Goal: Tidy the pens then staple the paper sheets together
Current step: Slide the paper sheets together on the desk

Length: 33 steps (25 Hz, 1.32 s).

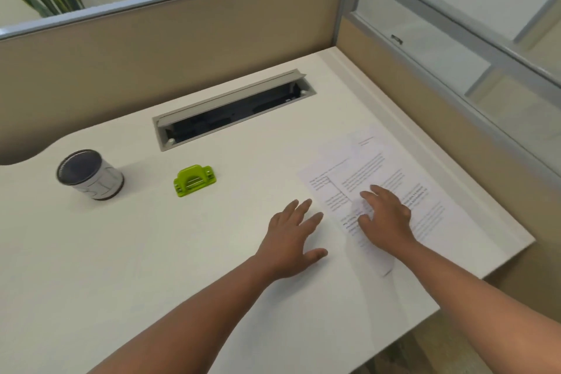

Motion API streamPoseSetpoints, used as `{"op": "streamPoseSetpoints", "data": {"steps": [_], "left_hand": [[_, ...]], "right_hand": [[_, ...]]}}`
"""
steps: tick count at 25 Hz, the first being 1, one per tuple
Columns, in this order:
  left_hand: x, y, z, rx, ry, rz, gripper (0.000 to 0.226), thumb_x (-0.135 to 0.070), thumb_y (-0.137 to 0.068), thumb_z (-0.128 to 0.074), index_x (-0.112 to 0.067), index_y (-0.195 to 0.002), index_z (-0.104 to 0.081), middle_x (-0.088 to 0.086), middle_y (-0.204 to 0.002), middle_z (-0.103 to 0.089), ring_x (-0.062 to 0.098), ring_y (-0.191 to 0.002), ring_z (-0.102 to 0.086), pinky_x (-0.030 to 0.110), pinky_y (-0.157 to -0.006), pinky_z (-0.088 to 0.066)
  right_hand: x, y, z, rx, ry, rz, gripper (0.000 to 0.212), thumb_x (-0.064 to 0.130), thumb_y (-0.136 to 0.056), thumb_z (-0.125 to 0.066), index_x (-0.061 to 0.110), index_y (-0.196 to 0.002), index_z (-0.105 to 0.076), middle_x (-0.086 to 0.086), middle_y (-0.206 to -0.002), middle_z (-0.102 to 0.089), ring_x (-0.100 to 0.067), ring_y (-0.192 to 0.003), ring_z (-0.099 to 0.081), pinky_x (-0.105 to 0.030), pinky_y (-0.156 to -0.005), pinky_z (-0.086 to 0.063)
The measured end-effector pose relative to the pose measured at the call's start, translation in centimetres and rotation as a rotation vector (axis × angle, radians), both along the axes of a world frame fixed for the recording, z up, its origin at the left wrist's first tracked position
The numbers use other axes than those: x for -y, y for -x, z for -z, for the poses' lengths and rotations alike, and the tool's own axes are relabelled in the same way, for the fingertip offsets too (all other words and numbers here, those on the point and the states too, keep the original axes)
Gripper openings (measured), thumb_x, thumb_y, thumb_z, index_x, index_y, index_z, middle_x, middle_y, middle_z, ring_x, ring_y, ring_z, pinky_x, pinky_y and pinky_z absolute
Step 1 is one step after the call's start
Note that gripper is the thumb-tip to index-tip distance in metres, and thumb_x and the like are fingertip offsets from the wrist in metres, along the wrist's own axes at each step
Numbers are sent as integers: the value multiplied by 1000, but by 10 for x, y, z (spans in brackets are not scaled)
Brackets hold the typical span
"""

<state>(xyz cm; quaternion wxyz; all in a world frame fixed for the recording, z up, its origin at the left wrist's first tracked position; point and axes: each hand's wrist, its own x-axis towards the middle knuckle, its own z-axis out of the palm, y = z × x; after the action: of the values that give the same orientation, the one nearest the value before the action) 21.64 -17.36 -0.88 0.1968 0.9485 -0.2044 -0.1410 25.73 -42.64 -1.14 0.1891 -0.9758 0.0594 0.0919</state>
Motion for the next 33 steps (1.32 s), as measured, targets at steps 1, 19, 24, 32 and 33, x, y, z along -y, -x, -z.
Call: {"op": "streamPoseSetpoints", "data": {"steps": [1, 19, 24, 32, 33], "left_hand": [[14, -2, 2, -18, -18, 19, 82, -70, -89, -49, -38, -158, -17, -4, -170, 1, 24, -156, 6, 49, -122, -8], [66, -6, 22, -84, -205, 17, 85, -78, -86, -38, -44, -157, -6, -2, -170, 10, 26, -155, 16, 53, -122, 8], [7, 34, 18, -124, -172, -18, 86, -74, -85, -47, -45, -156, -9, -5, -170, 8, 23, -155, 16, 51, -122, 7], [-100, 120, 9, -178, -161, -156, 85, -66, -82, -57, -47, -153, -14, -9, -170, 6, 18, -155, 16, 51, -122, 11], [-112, 128, 7, -183, -159, -175, 85, -64, -81, -59, -47, -152, -16, -10, -170, 5, 17, -155, 16, 51, -122, 11]], "right_hand": [[22, -4, 1, -62, 25, 27, 63, 32, -91, -60, 23, -151, -42, -3, -166, -26, -23, -152, -18, -47, -119, -18], [79, -44, 2, -290, 242, -116, 103, 72, -66, -50, 41, -157, -13, -3, -169, -4, -23, -154, -5, -53, -116, -12], [21, -4, 1, -290, 300, -172, 104, 79, -67, -44, 41, -157, -11, -4, -169, -7, -25, -153, -10, -51, -113, -16], [-95, 60, -5, -263, 333, -311, 100, 83, -69, -42, 40, -156, -16, -6, -165, -15, -29, -147, -19, -49, -110, -21], [-108, 67, -6, -262, 345, -326, 100, 84, -70, -42, 40, -156, -17, -6, -164, -18, -29, -145, -22, -49, -110, -22]]}}
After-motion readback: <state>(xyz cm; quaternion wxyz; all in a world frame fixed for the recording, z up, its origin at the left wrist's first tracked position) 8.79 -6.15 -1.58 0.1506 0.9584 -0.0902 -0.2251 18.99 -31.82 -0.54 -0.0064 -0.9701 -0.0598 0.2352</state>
